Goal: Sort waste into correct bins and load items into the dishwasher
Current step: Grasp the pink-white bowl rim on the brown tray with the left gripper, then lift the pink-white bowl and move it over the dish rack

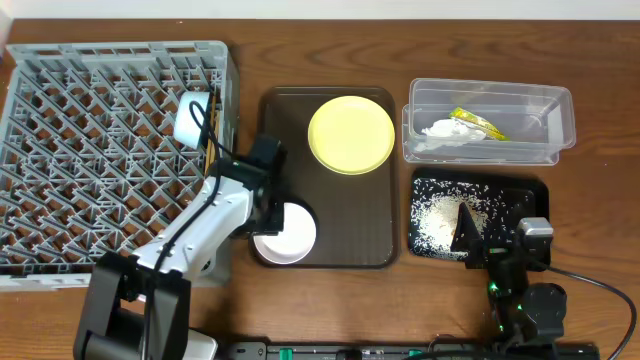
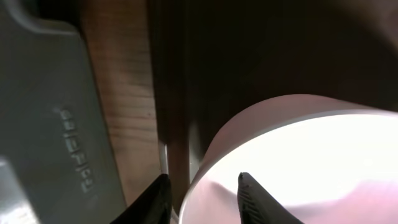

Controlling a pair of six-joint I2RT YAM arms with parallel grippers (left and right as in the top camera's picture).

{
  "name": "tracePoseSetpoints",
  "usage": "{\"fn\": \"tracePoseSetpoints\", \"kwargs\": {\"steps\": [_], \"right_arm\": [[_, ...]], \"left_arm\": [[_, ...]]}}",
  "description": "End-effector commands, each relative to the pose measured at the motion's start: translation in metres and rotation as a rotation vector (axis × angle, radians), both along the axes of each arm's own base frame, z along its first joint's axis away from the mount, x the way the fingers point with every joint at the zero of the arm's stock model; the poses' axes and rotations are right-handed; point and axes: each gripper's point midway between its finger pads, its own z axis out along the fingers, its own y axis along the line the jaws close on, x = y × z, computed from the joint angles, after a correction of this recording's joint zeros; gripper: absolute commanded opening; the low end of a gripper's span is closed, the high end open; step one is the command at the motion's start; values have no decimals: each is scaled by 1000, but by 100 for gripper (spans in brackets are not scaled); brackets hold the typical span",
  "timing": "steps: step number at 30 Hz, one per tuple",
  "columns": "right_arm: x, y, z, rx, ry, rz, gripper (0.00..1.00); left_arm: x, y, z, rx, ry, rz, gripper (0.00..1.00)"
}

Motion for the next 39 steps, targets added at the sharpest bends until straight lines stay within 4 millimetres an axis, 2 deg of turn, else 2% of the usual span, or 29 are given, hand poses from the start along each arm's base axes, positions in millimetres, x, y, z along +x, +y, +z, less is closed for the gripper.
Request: {"fn": "tracePoseSetpoints", "kwargs": {"steps": [1, 4, 5, 7, 9, 11, 16, 19, 22, 24, 27, 31, 34, 39], "right_arm": [[0, -2, -1, -14, -1, -7, 99], [0, -2, -1, -14, -1, -7, 99], [0, -2, -1, -14, -1, -7, 99], [0, -2, -1, -14, -1, -7, 99], [0, -2, -1, -14, -1, -7, 99], [0, -2, -1, -14, -1, -7, 99], [0, -2, -1, -14, -1, -7, 99], [0, -2, -1, -14, -1, -7, 99], [0, -2, -1, -14, -1, -8, 99], [0, -2, -1, -14, -1, -7, 99], [0, -2, -1, -14, -1, -7, 99], [0, -2, -1, -14, -1, -7, 99], [0, -2, -1, -14, -1, -7, 99], [0, -2, -1, -14, -1, -7, 99]], "left_arm": [[-14, 1, -12, -8, 42, -3, 34], [-20, 4, -20, -3, 53, -3, 32], [-19, 4, -20, -4, 48, -3, 29], [-16, 2, -17, -10, 35, -2, 15], [-11, 0, -10, -18, 22, 1, 8], [-6, -2, 3, -22, 13, 0, 6], [10, 6, 60, 36, -60, -1, 6], [20, 35, 102, 192, -150, 9, 6], [25, 86, 148, 482, -269, 30, 6], [25, 112, 172, 645, -341, 67, 6], [24, 133, 198, 793, -438, 157, 6], [37, 152, 231, 975, -607, 273, 6], [47, 157, 234, 1025, -638, 298, 6], [52, 174, 213, 1107, -536, 284, 6]]}}
